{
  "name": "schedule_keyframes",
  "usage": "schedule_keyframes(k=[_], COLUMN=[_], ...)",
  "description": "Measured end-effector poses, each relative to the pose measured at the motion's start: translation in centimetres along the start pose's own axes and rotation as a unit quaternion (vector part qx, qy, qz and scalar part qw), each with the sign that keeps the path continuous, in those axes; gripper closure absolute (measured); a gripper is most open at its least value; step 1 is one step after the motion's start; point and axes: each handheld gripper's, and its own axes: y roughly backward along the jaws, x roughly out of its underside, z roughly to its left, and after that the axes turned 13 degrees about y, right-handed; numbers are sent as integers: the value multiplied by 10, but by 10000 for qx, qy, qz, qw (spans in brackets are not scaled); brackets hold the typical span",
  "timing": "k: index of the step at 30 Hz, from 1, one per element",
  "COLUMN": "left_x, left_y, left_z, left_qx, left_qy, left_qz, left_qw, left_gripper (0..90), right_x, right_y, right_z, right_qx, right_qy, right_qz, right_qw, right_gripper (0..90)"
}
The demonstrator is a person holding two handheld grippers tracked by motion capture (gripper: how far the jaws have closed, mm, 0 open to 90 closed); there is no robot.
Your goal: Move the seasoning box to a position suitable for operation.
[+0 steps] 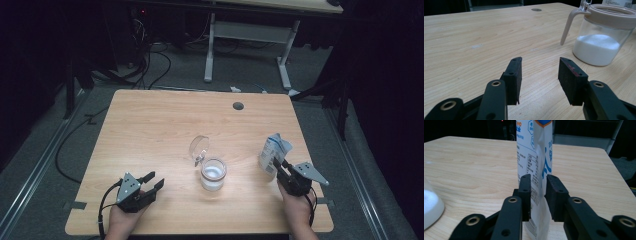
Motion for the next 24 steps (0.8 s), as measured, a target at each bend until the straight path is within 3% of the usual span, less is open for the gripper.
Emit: schedule_keyframes(k=[8,21,24], left_x=[-1,0,-1], left_y=[-1,-5,-6], left_z=[0,-5,-5], left_qx=[12,-3,-1], left_qy=[75,52,128], left_qz=[83,245,330], left_qw=[9999,9997,9994], left_gripper=[544,531,530], right_x=[1,10,15], right_y=[3,22,26], right_z=[1,10,13], right_qx=[21,-21,-55], right_qy=[-16,127,173], right_qz=[143,321,341], right_qw=[9999,9994,9993], right_gripper=[618,603,603])
